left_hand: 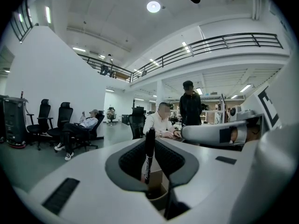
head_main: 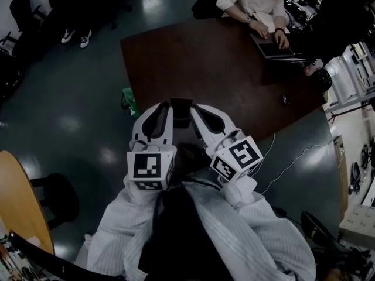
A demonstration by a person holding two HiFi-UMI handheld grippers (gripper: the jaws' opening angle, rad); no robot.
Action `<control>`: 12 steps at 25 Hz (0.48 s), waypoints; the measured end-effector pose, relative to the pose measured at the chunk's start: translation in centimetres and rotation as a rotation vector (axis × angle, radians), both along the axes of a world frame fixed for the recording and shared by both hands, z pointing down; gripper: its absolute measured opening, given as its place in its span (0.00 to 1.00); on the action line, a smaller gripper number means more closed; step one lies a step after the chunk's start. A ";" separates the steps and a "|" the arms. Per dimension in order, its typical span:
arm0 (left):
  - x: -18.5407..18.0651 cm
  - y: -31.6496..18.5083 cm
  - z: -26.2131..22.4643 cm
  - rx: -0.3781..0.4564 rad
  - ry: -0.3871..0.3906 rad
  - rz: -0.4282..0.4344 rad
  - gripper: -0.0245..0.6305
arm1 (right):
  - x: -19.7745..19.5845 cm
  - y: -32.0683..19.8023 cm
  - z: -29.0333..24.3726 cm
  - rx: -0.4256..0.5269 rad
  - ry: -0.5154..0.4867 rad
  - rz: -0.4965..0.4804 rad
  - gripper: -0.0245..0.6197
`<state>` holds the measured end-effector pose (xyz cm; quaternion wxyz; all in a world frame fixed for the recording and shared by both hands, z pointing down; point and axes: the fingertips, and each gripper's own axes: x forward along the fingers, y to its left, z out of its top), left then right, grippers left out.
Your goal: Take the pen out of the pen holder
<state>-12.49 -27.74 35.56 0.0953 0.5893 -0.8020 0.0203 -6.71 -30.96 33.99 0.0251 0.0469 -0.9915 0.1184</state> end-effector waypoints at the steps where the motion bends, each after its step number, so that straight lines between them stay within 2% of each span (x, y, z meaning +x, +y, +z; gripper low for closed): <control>1: 0.0 0.0 0.0 -0.001 -0.003 0.000 0.13 | 0.0 0.0 0.0 -0.002 -0.001 0.001 0.04; 12: 0.3 -0.4 0.0 -0.001 -0.006 0.010 0.13 | 0.5 0.0 0.0 -0.013 -0.011 0.010 0.04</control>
